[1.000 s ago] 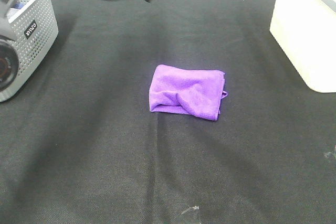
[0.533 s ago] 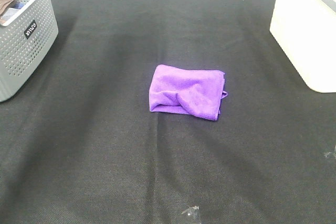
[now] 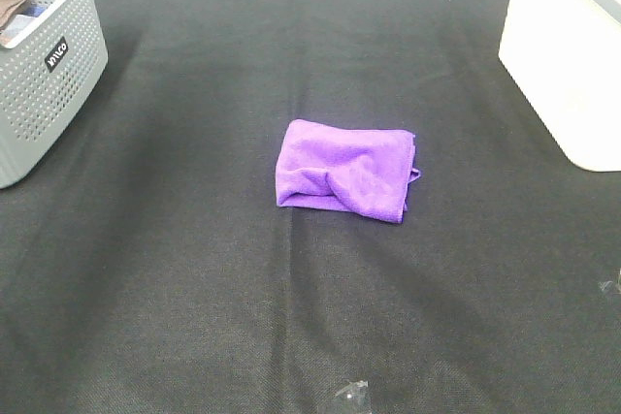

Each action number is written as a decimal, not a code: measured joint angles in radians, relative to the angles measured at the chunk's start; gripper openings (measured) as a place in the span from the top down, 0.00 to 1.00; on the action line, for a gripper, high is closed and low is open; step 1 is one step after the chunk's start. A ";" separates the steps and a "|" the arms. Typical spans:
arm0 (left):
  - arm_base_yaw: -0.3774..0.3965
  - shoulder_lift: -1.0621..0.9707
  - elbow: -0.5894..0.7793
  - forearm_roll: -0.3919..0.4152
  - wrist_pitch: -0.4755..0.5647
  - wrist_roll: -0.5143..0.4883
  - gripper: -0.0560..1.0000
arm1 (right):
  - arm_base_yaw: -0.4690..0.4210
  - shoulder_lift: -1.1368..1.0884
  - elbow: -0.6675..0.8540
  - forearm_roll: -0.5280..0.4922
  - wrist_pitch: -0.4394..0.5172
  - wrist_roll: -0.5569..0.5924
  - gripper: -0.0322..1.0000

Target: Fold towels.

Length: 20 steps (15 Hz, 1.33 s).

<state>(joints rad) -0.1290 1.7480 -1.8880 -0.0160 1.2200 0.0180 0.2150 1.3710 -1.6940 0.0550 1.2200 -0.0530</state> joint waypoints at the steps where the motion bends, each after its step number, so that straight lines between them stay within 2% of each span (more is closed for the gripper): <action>1: 0.066 -0.071 0.038 0.001 -0.002 0.006 0.31 | 0.000 -0.052 0.062 0.000 0.000 0.000 0.39; 4: 0.247 -0.307 0.245 0.008 -0.006 0.052 0.31 | 0.000 -0.238 0.273 0.000 0.000 0.000 0.39; 7: 0.341 -0.620 0.584 0.008 -0.006 0.092 0.31 | 0.000 -0.491 0.465 0.001 0.001 0.009 0.39; 10: 0.345 -0.995 0.928 -0.013 -0.048 0.107 0.31 | 0.000 -0.752 0.659 0.001 0.001 0.020 0.39; 12: 0.343 -1.188 1.101 -0.019 -0.056 0.116 0.31 | 0.000 -0.898 0.773 0.001 0.002 0.021 0.39; 16: 0.197 -1.319 1.227 0.001 -0.056 0.136 0.31 | 0.000 -1.068 0.895 0.001 0.003 0.025 0.39; 20: 0.179 -1.468 1.306 0.016 -0.077 0.108 0.31 | 0.000 -1.217 0.968 0.001 0.003 0.025 0.39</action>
<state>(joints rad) 0.0500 0.2800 -0.5820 0.0000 1.1430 0.1260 0.2150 0.1540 -0.7260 0.0560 1.2230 -0.0280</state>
